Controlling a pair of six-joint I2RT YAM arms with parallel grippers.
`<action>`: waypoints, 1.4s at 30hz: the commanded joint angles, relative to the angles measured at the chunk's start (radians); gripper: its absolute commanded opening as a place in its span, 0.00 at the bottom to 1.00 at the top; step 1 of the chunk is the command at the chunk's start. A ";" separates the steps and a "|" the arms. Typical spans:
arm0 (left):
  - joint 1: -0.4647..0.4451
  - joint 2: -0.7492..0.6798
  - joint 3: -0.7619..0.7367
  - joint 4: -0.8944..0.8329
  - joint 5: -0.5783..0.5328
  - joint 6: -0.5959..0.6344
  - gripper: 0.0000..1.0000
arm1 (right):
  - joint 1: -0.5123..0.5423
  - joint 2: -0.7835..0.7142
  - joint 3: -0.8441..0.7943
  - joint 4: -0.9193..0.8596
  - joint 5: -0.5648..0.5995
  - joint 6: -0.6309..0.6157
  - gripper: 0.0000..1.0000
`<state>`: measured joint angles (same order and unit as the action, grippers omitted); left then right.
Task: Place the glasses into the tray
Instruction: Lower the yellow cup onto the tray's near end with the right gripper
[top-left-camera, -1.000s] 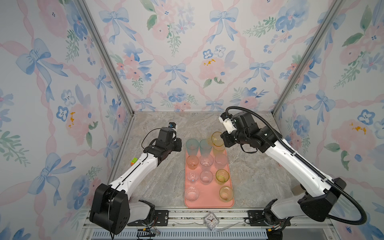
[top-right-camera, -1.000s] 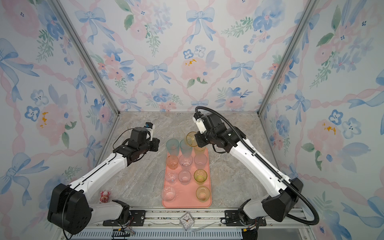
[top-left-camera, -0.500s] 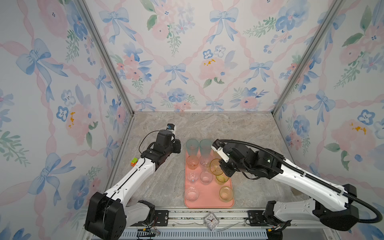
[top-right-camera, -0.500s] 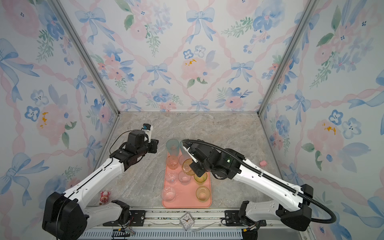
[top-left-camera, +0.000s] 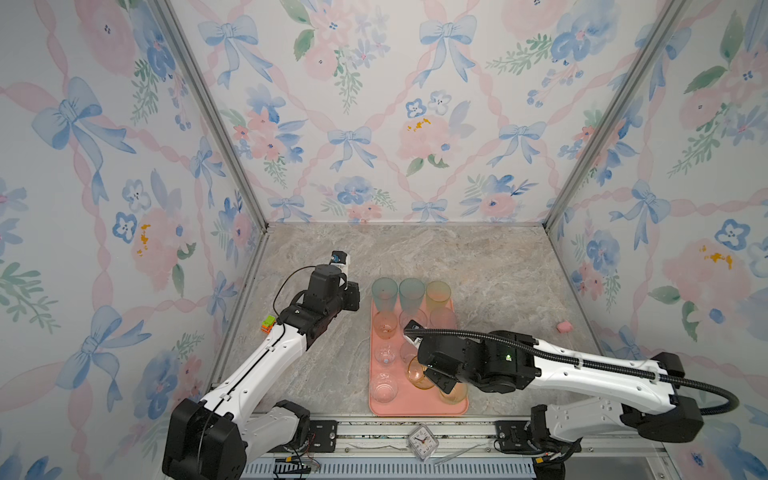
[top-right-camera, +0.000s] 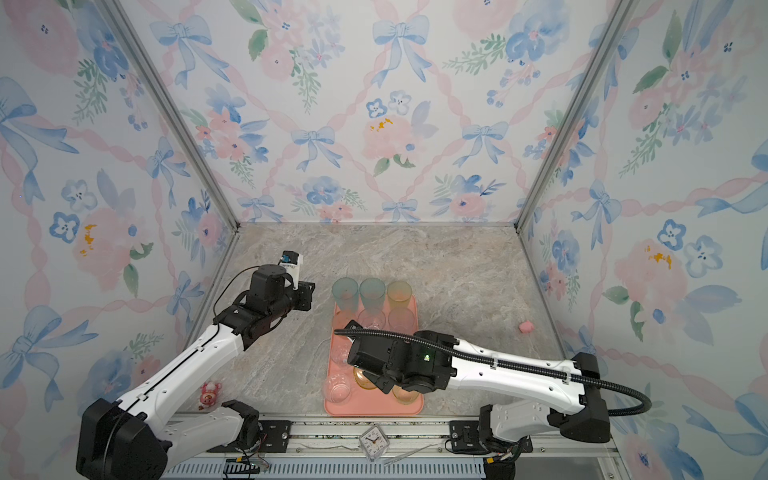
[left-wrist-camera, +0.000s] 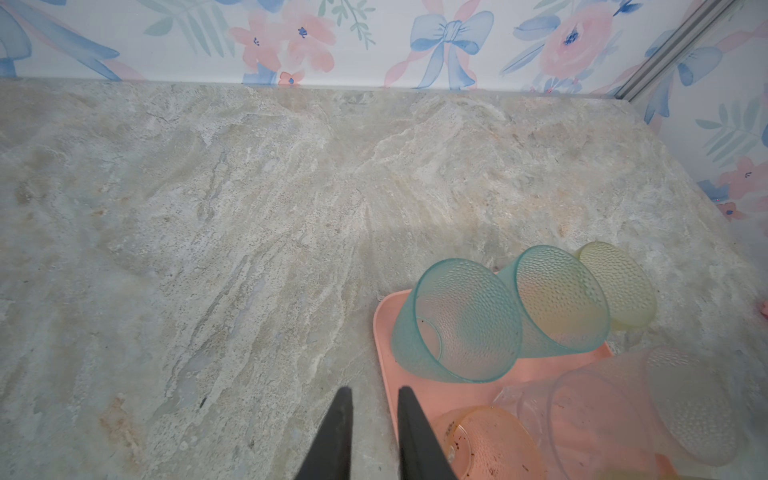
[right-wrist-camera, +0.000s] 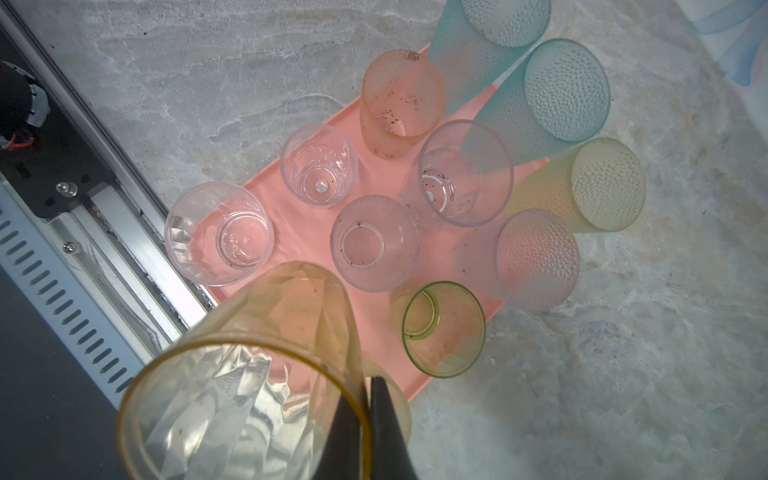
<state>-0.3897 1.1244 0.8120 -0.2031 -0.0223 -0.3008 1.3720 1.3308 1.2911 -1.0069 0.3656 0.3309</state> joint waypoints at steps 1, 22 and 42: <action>-0.008 -0.022 -0.018 0.012 -0.009 -0.009 0.22 | 0.026 0.023 -0.024 -0.014 0.032 0.054 0.00; -0.014 -0.025 -0.042 0.013 -0.012 -0.011 0.23 | 0.015 0.252 -0.064 0.023 -0.048 0.034 0.00; -0.014 -0.006 -0.041 0.013 -0.010 -0.001 0.23 | -0.038 0.294 -0.146 0.120 -0.117 0.015 0.00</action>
<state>-0.3988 1.1118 0.7818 -0.2035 -0.0223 -0.3004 1.3487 1.6146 1.1690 -0.8986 0.2607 0.3561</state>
